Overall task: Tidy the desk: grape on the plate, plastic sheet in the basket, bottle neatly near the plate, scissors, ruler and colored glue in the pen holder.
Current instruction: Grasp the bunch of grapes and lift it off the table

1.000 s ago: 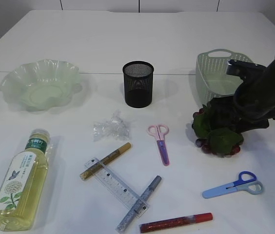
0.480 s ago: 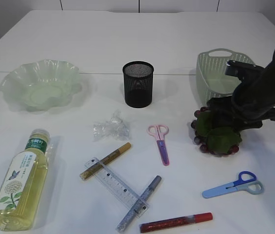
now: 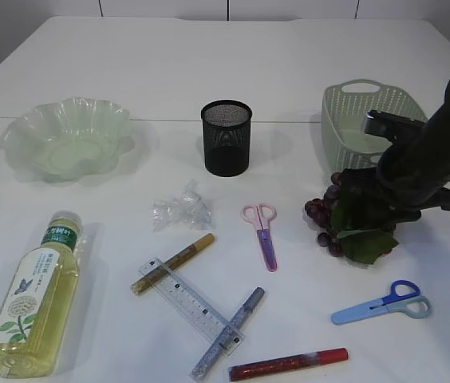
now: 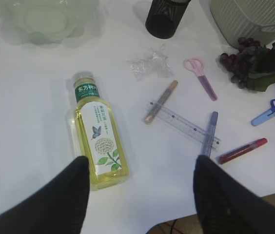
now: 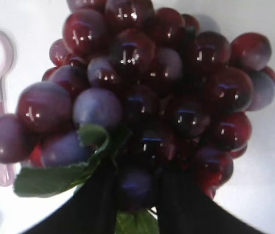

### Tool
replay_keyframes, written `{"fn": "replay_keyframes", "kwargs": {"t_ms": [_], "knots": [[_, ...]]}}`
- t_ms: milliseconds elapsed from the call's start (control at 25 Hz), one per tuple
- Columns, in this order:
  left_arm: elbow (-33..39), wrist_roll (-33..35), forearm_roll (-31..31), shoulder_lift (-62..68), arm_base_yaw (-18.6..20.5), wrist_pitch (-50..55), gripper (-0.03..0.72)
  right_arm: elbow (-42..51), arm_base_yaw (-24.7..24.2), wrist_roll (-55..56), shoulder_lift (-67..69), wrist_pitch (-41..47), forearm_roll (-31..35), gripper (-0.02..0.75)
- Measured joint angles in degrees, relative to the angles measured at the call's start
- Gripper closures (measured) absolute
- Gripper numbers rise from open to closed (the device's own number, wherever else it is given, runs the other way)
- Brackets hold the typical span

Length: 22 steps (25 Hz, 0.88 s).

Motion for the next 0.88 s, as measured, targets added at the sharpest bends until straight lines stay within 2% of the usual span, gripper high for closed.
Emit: {"fn": "replay_keyframes", "kwargs": {"t_ms": [440, 880], "knots": [[0.0, 0.0, -0.8, 0.0, 0.0, 1.2, 0.2, 0.0, 0.1, -1.4, -0.5, 8.2, -0.1, 0.552], [0.0, 0.0, -0.9, 0.0, 0.0, 2.5, 0.2, 0.3, 0.1, -1.8, -11.0, 16.9, -1.5, 0.561]]}}
